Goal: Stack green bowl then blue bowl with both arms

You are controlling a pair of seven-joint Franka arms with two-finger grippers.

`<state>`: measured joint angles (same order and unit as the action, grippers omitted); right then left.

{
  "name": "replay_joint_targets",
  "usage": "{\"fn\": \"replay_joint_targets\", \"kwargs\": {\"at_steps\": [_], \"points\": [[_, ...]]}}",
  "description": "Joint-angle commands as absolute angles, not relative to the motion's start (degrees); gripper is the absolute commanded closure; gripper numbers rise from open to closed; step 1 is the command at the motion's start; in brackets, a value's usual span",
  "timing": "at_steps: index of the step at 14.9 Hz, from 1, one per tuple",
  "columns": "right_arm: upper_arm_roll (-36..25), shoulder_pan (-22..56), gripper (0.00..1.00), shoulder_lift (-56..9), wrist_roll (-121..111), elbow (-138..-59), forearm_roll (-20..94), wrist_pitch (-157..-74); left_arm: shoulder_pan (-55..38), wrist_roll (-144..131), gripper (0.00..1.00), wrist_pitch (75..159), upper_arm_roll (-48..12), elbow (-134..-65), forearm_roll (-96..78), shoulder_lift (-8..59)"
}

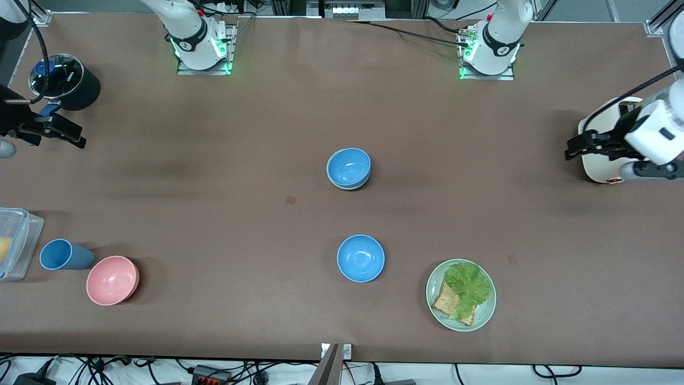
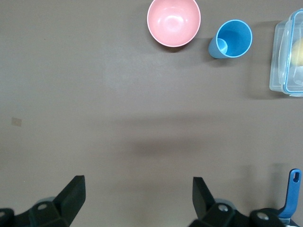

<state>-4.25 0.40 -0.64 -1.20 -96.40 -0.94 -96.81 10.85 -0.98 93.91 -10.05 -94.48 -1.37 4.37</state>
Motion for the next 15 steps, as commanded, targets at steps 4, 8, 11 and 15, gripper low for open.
{"fn": "replay_joint_targets", "kwargs": {"at_steps": [4,8,11,15], "points": [[-4.7,0.9,0.00,0.4,-2.1,-96.5,-1.0,-96.5,8.5,-1.8,0.00,96.0,-10.1,-98.8,-2.5,1.9],[-4.8,0.9,0.00,0.5,-2.0,-96.6,-1.0,-96.1,8.4,-1.9,0.00,95.5,-10.4,-99.1,-2.4,1.6],[-4.8,1.0,0.00,0.6,-2.1,-96.6,-1.0,-95.2,9.0,-2.8,0.00,96.9,-10.3,-99.7,-2.5,1.5],[-4.7,0.9,0.00,0.7,-2.0,-96.6,-1.0,-94.7,9.7,-1.9,0.00,99.5,-10.2,-101.2,-2.1,1.4]]}}
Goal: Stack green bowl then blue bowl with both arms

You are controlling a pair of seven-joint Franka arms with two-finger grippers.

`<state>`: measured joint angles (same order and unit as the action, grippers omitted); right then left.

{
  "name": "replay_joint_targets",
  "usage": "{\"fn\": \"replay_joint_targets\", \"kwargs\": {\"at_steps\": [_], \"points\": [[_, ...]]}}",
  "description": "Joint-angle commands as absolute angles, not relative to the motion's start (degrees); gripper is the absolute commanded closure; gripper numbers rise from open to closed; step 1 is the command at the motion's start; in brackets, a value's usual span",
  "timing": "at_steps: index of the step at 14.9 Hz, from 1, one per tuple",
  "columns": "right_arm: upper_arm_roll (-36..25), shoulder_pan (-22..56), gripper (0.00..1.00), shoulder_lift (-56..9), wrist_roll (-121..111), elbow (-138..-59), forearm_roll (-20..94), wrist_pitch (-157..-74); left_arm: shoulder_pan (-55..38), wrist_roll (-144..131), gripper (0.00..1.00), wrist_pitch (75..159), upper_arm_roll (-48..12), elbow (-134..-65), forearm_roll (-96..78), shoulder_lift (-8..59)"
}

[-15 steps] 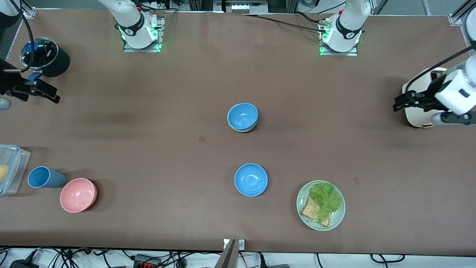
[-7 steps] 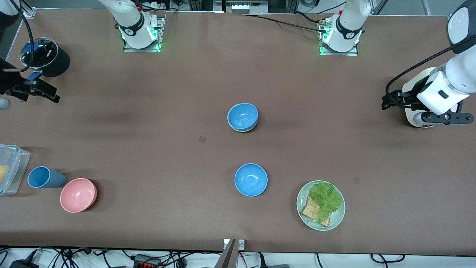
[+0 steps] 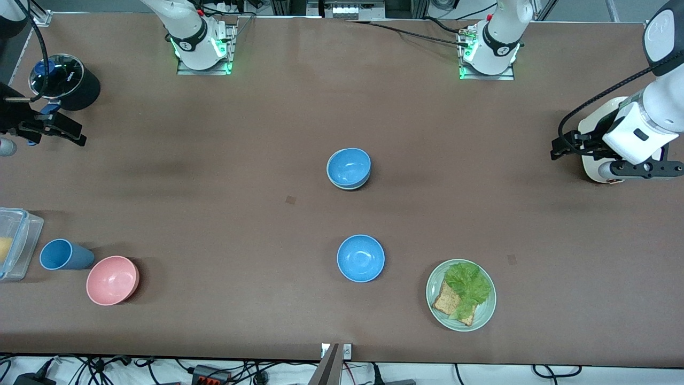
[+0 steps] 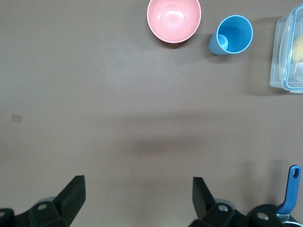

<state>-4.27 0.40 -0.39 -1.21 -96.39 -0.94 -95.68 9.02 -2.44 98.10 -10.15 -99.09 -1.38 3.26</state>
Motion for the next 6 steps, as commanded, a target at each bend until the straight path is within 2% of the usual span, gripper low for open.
{"fn": "replay_joint_targets", "kwargs": {"at_steps": [1,6], "points": [[-4.8,0.9,0.00,0.7,-2.0,-96.6,-1.0,-94.7,9.6,-1.9,0.00,99.1,-10.3,-101.3,-2.1,1.4],[-4.7,1.0,0.00,0.7,-2.0,-96.7,-1.0,-94.7,9.1,-2.0,0.00,97.6,-10.4,-101.0,-2.2,1.5]]}}
